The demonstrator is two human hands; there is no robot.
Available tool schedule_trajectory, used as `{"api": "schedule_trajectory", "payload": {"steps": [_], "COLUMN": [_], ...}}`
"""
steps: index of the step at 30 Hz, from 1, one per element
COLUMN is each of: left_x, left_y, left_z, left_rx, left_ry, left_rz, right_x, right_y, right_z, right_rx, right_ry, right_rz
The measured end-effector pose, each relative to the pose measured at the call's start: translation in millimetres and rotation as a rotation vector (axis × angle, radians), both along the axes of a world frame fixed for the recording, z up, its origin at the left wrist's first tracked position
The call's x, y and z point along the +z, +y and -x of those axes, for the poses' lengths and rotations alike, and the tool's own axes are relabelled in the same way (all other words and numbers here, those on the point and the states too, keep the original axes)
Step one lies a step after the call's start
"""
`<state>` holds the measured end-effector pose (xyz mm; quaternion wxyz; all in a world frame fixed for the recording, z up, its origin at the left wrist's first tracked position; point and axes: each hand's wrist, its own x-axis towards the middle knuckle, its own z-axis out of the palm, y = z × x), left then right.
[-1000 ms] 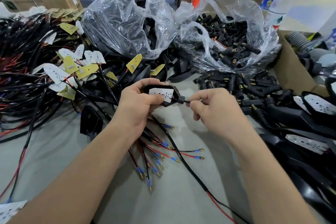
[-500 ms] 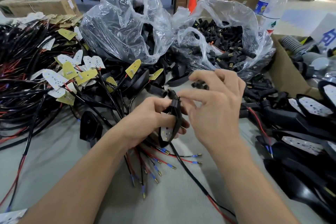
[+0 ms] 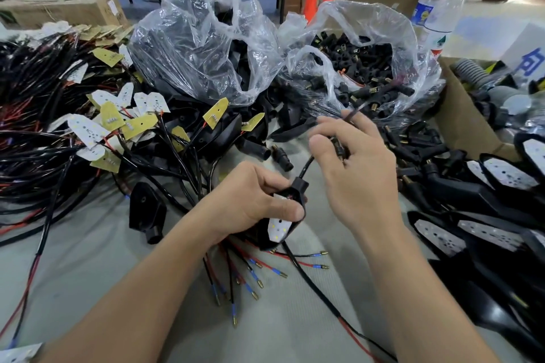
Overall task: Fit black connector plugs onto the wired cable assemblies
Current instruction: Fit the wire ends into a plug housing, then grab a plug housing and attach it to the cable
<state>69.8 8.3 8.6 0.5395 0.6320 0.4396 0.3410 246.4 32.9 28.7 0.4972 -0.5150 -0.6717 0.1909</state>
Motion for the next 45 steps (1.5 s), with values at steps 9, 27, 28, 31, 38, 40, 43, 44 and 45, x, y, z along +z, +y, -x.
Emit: {"api": "schedule_trajectory", "payload": {"steps": [9,27,28,31,38,40,43,44,45], "left_x": [-4,-5,-5,-6,-12,-14,-16,-17,-18], "left_y": [2,13,13,14,18,19,21,21,21], "left_z": [-4,-1,-1,-4,-15,-14,-7,-6,-6], "left_rx": [-0.066,0.572,0.573,0.586,0.636,0.647,0.603,0.595,0.598], "left_ry": [0.156,-0.236,-0.225,-0.191,-0.178,-0.212,-0.160,-0.122,-0.086], "left_rz": [-0.076,0.060,0.049,0.002,-0.055,-0.030,-0.004,-0.009,-0.019], "right_x": [-10,-7,-9,-12,-12,-16,-15,-17,-20], "right_y": [9,-3,-3,-2,8,19,32,36,38], "right_z": [-5,-2,4,12,-4,-17,-41,-45,-45], "right_rx": [0.288,0.579,0.480,0.349,0.384,0.091,-0.308,-0.324,-0.313], "right_ry": [0.327,0.216,0.287,0.246,0.131,0.093,-0.086,-0.193,-0.298], "right_rz": [0.435,0.662,0.613,0.549,0.613,0.486,0.271,0.282,0.313]}}
